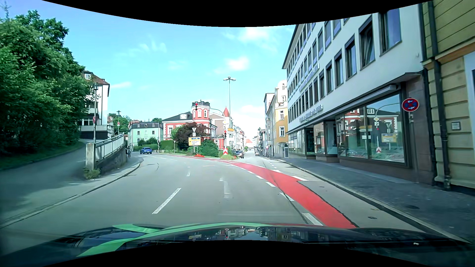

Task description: Follow the waypoints while adhering to traffic rules and regulations

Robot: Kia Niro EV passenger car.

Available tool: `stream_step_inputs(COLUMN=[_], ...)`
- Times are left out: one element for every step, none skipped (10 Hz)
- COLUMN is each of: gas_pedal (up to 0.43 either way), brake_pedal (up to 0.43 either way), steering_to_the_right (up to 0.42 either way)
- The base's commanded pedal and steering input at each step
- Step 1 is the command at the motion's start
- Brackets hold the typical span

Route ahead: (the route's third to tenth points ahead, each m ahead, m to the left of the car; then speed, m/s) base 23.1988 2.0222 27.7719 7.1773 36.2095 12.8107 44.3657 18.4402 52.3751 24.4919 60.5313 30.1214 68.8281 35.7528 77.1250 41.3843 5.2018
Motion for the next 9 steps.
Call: stream_step_inputs(gas_pedal=[0.000, 0.000, 0.000, 0.000, 0.000, 0.000, 0.000, 0.000, 0.000], brake_pedal=[0.000, 0.000, 0.000, 0.012, 0.030, 0.073, 0.098, 0.122, 0.122], steering_to_the_right=[-0.058, -0.065, -0.066, -0.067, -0.067, -0.067, -0.068, -0.069, -0.070])
